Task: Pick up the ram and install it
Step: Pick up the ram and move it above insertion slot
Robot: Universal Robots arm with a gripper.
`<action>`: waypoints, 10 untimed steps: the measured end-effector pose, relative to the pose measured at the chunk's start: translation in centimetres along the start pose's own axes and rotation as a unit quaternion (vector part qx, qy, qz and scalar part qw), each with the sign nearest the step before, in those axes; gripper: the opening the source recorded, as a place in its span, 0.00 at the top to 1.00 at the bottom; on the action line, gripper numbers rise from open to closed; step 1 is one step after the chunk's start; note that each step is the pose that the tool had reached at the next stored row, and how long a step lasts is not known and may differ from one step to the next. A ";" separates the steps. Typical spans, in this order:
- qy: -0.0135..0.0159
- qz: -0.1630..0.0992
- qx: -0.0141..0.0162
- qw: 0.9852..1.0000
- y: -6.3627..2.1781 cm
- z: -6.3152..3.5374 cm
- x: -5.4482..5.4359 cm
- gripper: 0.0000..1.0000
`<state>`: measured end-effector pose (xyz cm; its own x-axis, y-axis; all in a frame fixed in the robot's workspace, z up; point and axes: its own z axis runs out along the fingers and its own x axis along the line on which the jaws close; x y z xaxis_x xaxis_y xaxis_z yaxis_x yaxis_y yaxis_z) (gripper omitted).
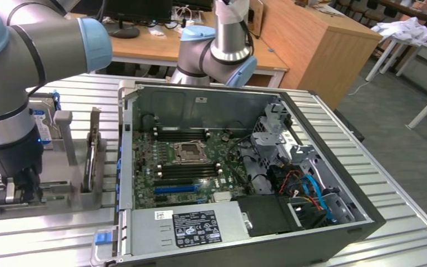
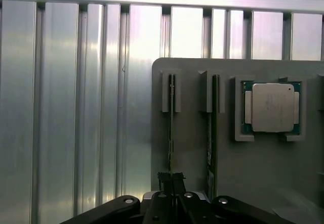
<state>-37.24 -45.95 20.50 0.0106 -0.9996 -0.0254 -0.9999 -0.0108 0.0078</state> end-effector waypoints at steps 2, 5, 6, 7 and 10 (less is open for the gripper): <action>0.000 0.000 0.000 1.000 0.00 -0.30 0.0 0.88; 0.000 0.000 0.000 1.000 0.00 -0.87 0.0 0.88; 0.000 0.000 0.000 1.000 0.01 -1.07 0.0 0.88; 0.000 0.000 0.000 1.000 0.01 -1.31 0.0 0.88; 0.000 0.000 0.000 1.000 0.02 -2.08 -0.1 0.88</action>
<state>-37.24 -45.95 22.58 0.0106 -0.9996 -0.0254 -0.9999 -0.0108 0.0078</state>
